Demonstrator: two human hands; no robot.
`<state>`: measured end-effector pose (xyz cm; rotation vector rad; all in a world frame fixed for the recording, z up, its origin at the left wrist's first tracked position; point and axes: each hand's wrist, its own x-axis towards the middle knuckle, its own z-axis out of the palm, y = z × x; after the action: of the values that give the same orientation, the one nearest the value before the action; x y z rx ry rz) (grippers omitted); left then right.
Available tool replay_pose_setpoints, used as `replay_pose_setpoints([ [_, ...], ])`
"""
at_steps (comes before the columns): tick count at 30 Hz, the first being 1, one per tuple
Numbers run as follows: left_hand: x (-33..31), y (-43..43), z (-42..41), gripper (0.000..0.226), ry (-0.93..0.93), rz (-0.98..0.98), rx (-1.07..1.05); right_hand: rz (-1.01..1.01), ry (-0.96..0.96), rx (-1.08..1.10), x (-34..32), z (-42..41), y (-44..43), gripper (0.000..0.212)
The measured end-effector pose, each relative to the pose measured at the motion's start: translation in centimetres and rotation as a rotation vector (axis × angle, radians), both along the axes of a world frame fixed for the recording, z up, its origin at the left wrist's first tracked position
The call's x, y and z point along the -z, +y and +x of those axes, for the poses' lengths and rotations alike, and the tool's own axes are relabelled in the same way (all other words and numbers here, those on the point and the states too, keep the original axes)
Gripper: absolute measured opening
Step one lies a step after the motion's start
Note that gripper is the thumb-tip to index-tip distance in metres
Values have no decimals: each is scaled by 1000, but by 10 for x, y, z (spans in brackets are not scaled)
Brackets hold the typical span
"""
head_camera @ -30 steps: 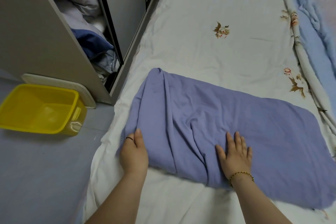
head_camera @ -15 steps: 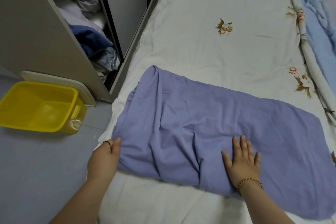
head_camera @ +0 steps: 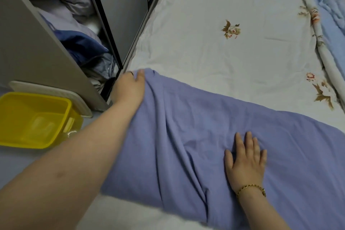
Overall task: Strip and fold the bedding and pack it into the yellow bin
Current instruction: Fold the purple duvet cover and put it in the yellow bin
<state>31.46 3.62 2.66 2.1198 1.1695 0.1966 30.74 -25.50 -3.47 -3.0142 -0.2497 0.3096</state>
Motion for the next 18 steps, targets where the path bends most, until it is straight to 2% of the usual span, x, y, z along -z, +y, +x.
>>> replay_pose_setpoints([
  [3,5,18,-14,47,7,92,-18,-43,-3,-30,8,7,-2,77],
  [7,28,27,-11,49,237,-65,40,-93,23,-72,22,12,-3,75],
  [10,22,27,14,47,214,-23,70,-76,20,-64,27,12,-5,74],
  [12,18,20,33,52,213,83,132,-68,6,-49,27,10,-4,75],
  [14,19,12,47,47,277,191,220,-123,9,-42,29,10,-4,79],
  [16,26,17,56,41,300,183,222,-73,71,-27,33,13,-4,73],
  [18,30,34,59,44,229,90,116,-60,95,-61,39,16,-4,74],
])
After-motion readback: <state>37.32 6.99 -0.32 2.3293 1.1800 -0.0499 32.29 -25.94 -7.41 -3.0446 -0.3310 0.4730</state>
